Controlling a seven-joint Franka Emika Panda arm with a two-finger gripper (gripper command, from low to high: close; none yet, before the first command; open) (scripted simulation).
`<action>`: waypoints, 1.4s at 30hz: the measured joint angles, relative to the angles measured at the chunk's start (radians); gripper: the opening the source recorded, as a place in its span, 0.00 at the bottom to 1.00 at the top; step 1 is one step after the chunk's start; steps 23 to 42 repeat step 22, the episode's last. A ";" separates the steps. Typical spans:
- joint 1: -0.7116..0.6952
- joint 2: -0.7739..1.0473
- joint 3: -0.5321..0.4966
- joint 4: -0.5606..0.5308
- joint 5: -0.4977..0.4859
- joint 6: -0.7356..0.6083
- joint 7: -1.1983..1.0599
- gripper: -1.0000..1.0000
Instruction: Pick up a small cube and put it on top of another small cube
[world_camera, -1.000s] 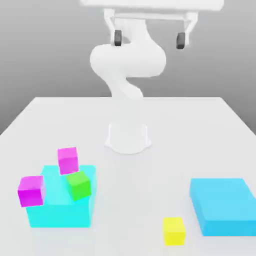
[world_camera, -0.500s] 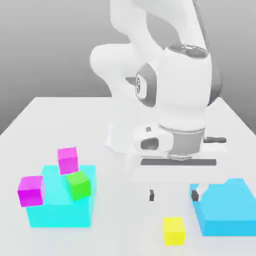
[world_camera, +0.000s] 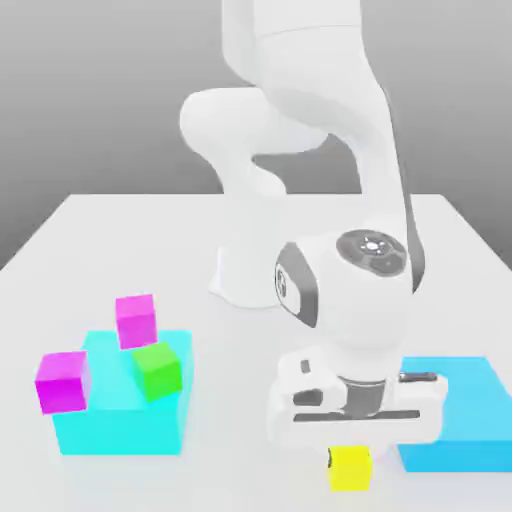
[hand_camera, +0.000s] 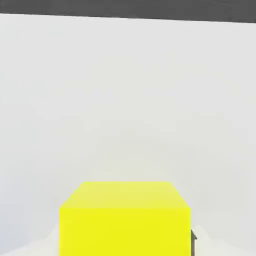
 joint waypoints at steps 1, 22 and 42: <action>-0.010 -0.030 0.013 -0.007 0.015 -0.024 -0.011 0.00; -0.494 -0.371 -0.259 -0.017 0.198 -0.347 0.115 1.00; -0.494 -0.371 -0.259 -0.017 0.198 -0.347 0.115 1.00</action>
